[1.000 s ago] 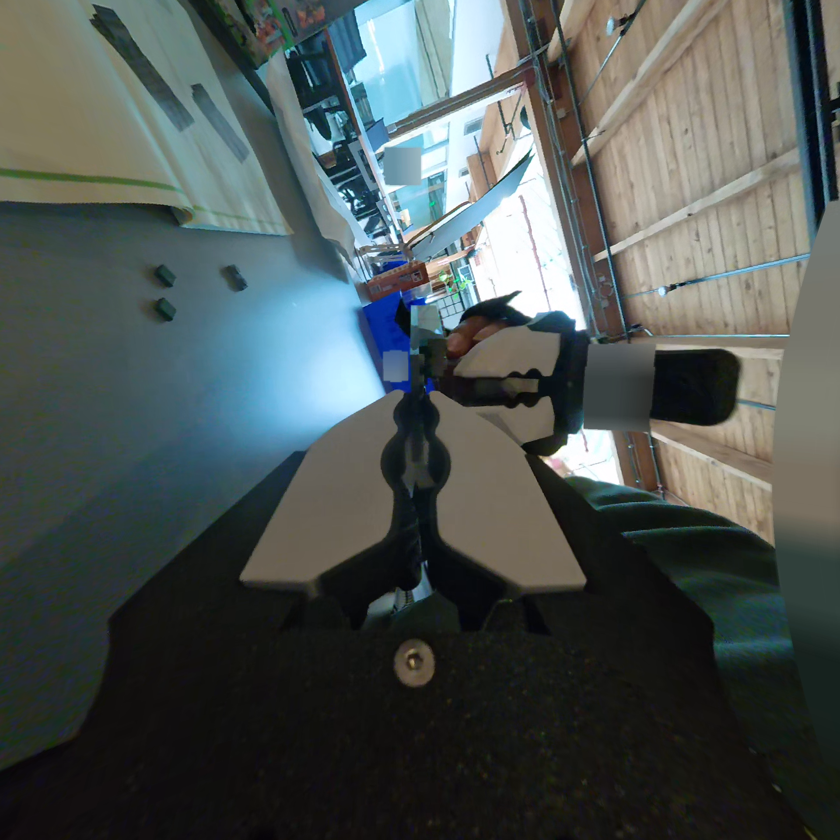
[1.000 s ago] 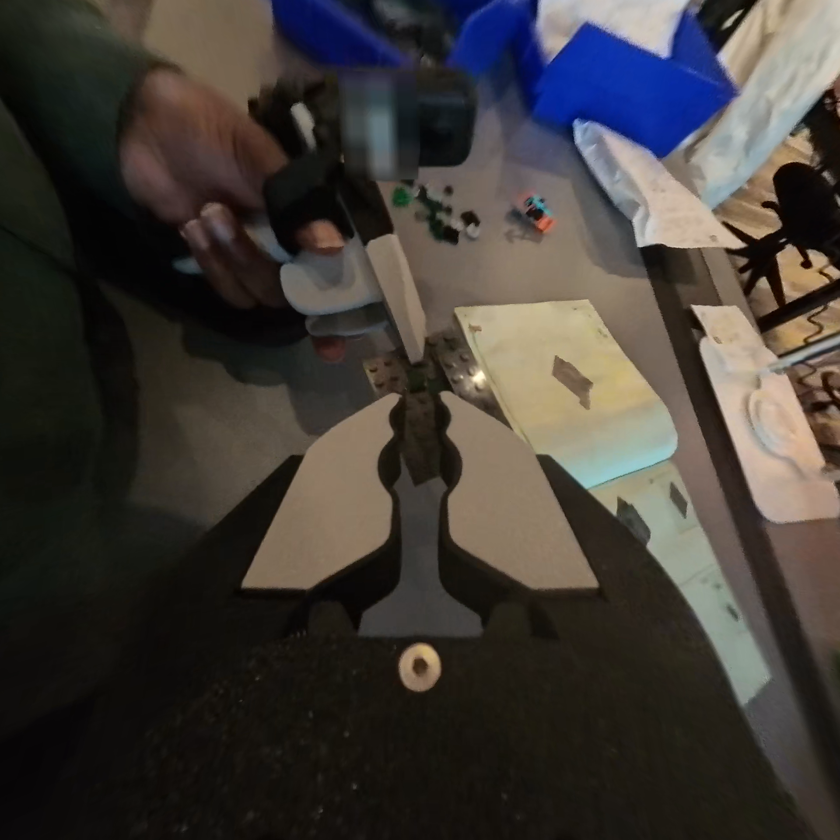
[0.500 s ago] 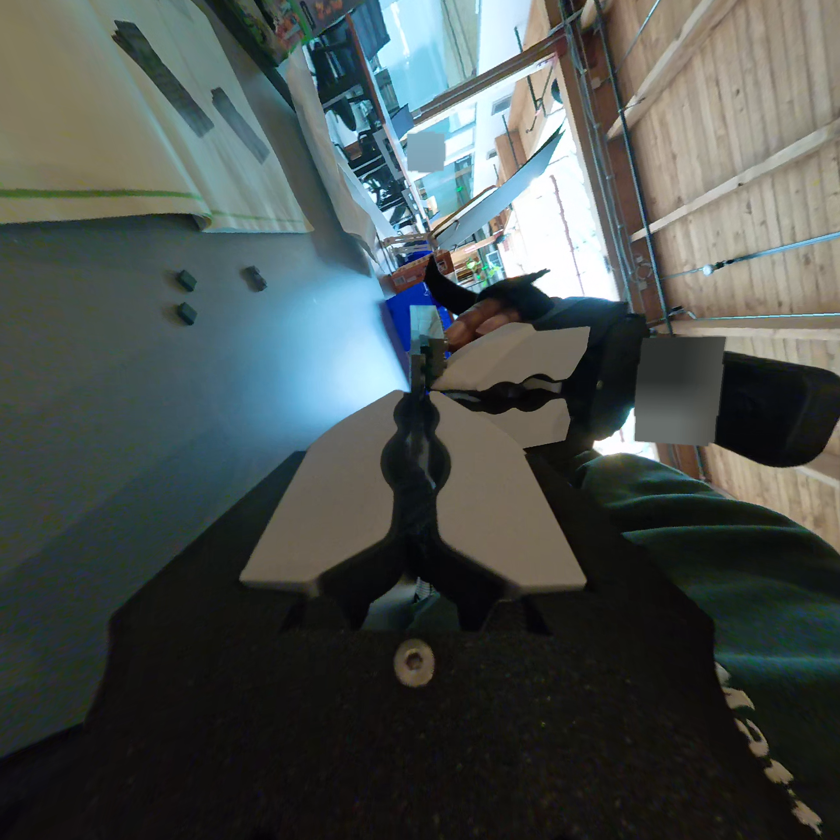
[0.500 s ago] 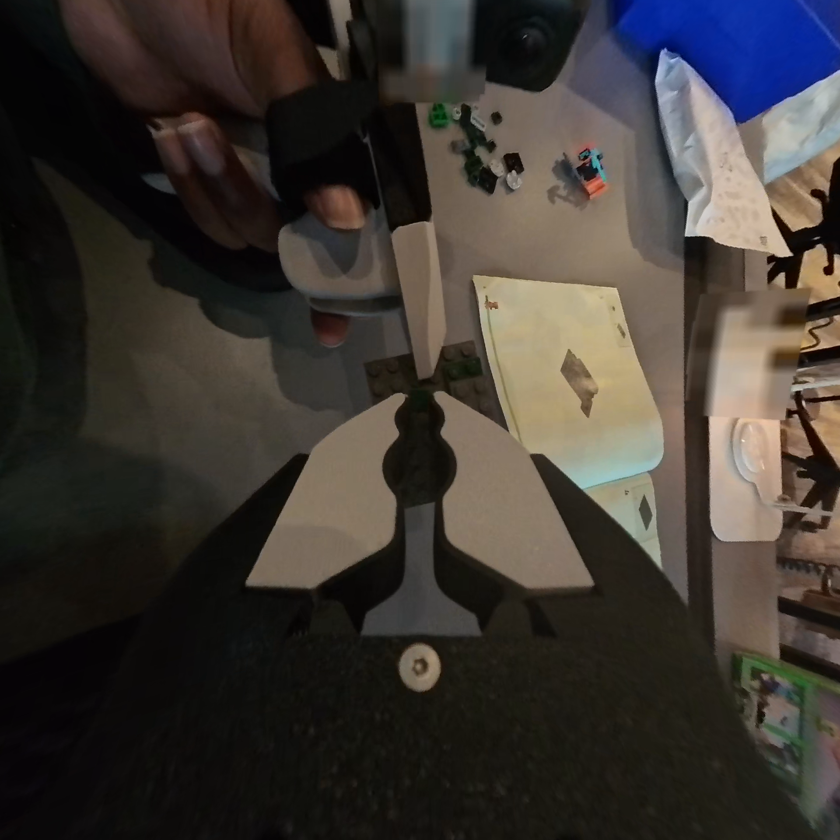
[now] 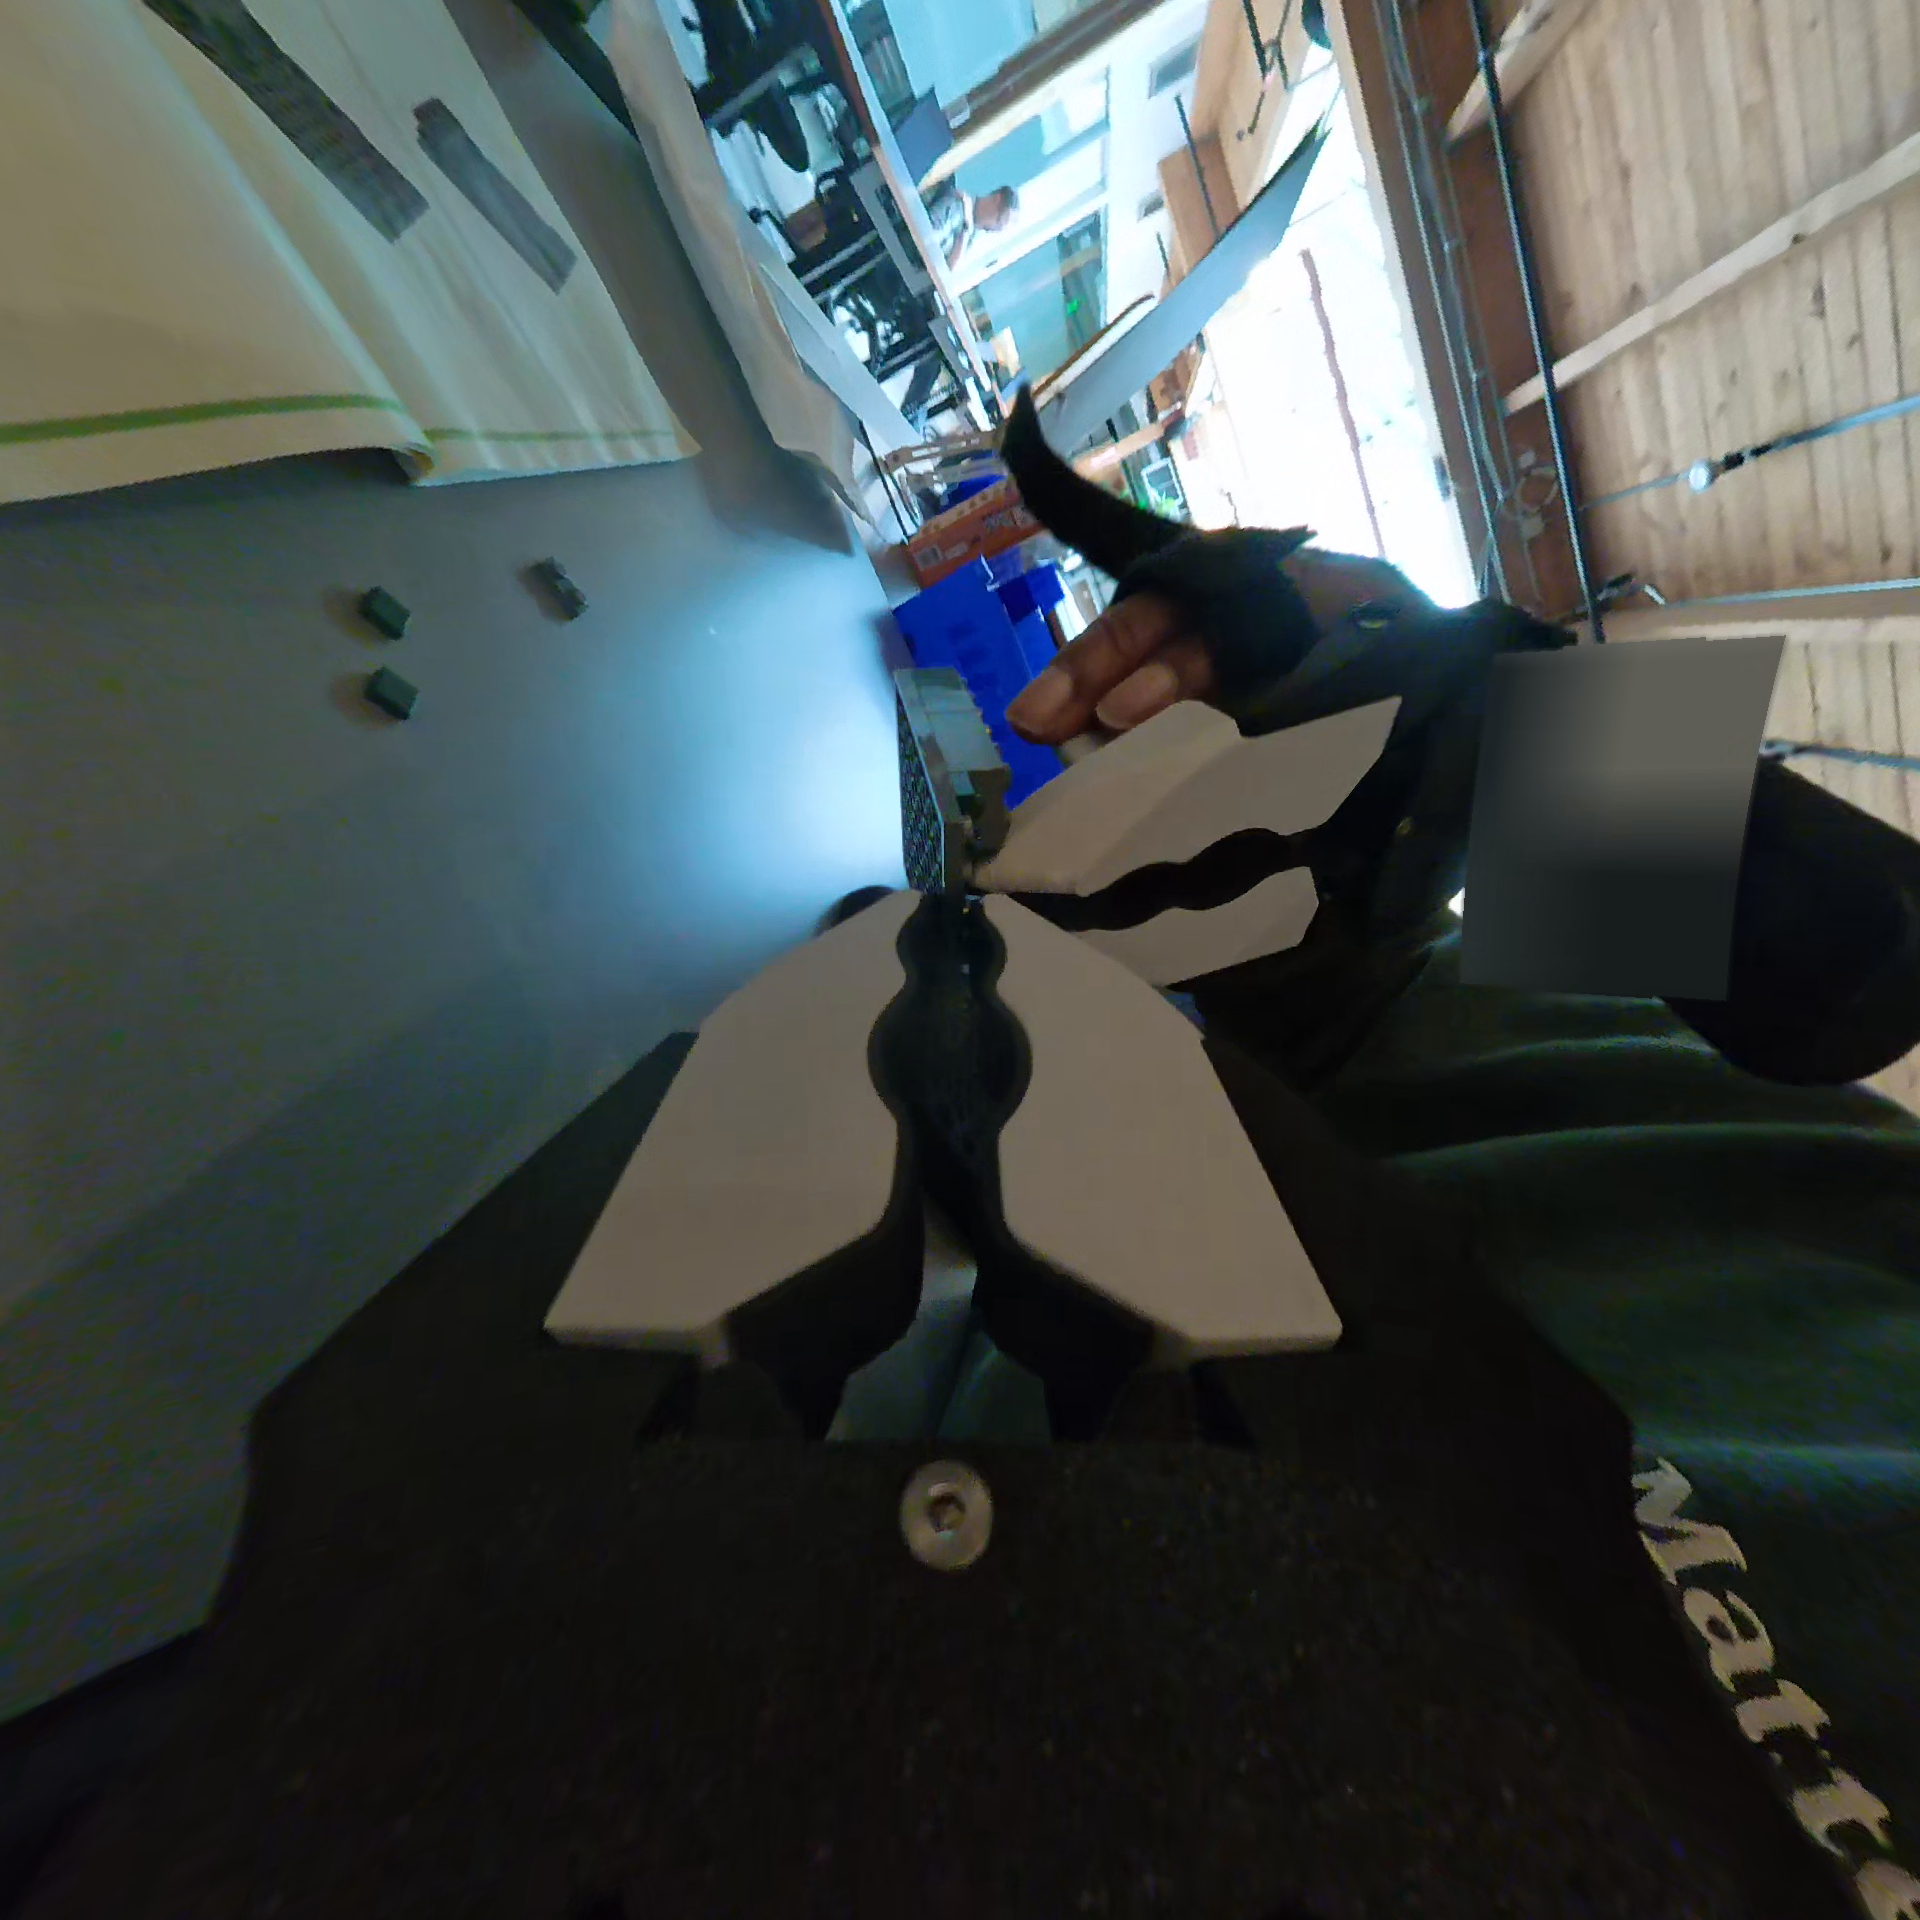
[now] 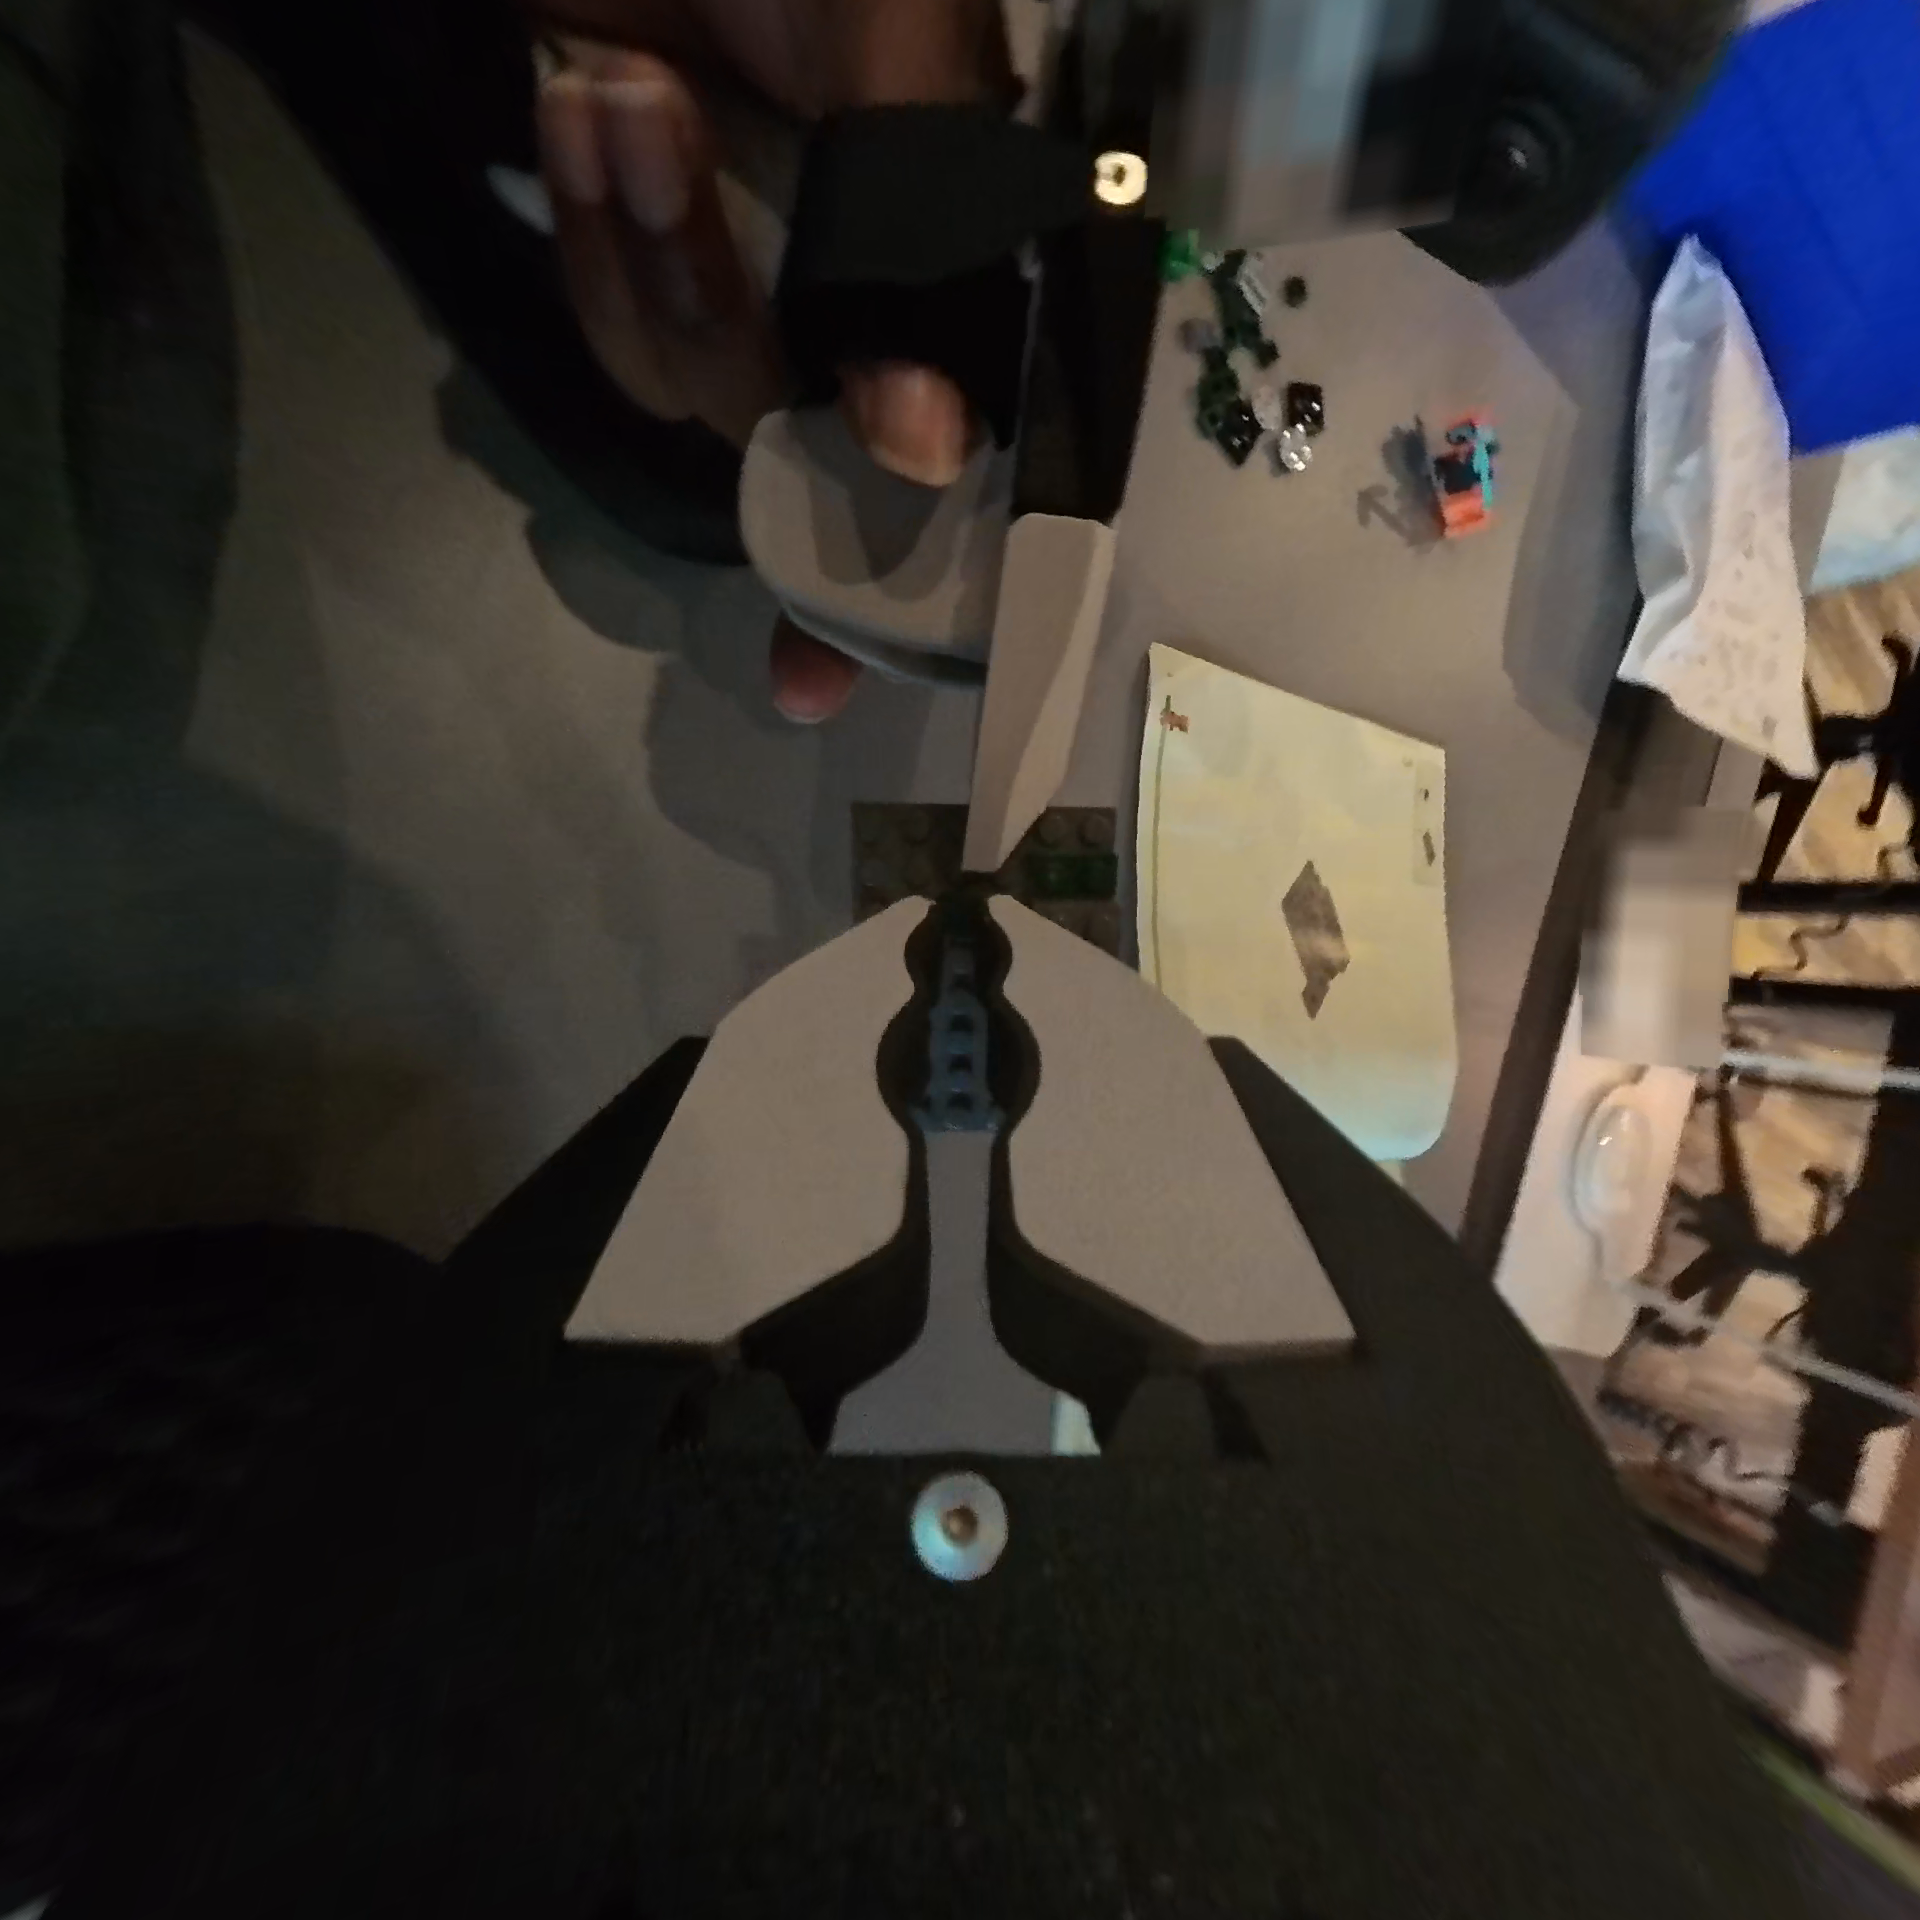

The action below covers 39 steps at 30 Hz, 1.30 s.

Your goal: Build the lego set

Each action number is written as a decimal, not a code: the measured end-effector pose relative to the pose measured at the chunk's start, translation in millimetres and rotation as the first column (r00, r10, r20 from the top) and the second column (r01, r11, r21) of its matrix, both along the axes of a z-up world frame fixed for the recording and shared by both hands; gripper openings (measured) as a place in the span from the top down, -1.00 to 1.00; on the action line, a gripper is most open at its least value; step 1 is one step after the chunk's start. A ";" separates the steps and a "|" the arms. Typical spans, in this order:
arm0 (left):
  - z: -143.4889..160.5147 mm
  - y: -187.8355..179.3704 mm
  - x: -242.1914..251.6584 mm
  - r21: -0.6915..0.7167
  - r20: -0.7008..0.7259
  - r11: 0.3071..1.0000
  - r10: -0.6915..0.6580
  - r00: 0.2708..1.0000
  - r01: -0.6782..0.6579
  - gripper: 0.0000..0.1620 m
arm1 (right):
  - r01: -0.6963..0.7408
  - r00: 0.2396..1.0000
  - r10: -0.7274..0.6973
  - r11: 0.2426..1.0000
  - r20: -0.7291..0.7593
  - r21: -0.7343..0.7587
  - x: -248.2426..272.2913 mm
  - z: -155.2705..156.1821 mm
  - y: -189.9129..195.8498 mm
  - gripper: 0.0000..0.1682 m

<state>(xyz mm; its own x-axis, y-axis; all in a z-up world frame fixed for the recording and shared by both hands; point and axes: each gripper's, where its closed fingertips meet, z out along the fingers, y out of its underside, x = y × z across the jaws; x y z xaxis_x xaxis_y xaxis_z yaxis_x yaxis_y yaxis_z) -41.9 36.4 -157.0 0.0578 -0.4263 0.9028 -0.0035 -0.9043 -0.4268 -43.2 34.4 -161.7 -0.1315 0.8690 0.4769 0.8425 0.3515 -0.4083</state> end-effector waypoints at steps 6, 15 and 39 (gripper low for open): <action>2.3 -4.3 0.7 0.020 -0.001 0.999 -0.045 0.999 0.046 0.93 | -0.108 0.991 0.103 0.992 0.083 0.061 0.8 2.1 -4.3 0.94; 2.9 -7.1 -0.2 0.031 -0.005 0.997 -0.074 0.997 0.074 0.94 | -0.176 0.977 0.161 0.979 0.142 0.101 0.0 2.7 -7.1 0.94; -1.1 7.1 -1.8 -0.070 0.079 0.997 -0.035 0.996 0.041 0.94 | 0.217 0.913 -0.245 0.969 -0.327 -0.118 35.8 21.9 4.6 0.44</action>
